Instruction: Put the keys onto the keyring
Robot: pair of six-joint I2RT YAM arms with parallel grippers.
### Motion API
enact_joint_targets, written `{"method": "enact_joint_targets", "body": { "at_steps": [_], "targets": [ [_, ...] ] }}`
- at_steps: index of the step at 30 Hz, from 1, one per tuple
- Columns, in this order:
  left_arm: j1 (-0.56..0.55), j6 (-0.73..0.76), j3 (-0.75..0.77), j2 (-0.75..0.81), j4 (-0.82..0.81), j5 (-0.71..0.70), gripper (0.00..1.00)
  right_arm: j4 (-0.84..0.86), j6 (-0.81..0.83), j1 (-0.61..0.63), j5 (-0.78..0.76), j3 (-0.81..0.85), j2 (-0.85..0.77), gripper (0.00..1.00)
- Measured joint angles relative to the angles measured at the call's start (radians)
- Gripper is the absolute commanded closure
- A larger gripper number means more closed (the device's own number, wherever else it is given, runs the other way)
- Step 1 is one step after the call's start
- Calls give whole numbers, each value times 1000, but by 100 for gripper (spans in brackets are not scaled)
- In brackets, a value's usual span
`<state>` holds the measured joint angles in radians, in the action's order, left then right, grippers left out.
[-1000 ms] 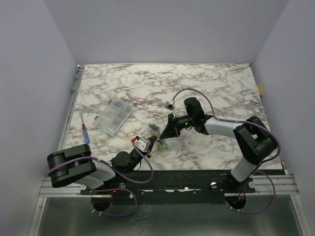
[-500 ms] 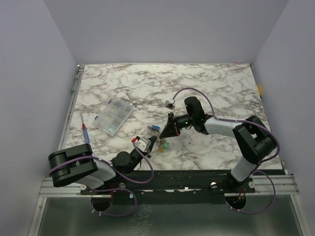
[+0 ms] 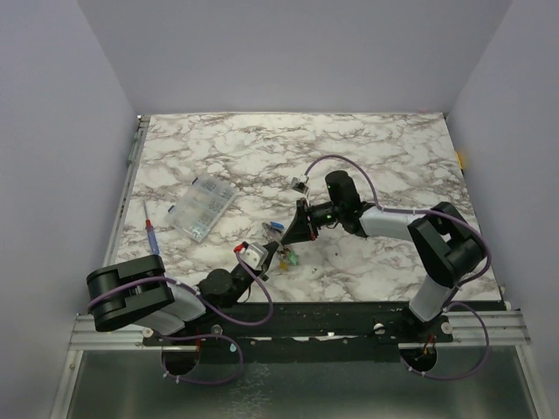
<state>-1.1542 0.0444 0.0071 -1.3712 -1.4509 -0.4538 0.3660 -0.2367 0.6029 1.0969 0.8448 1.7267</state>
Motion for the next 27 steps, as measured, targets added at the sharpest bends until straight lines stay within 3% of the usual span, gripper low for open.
{"method": "enact_joint_targets", "body": {
  "at_steps": [27],
  "targets": [
    [0, 0, 0, -8, -6, 0, 100, 37, -33, 0, 17, 18, 56, 99]
  ]
}}
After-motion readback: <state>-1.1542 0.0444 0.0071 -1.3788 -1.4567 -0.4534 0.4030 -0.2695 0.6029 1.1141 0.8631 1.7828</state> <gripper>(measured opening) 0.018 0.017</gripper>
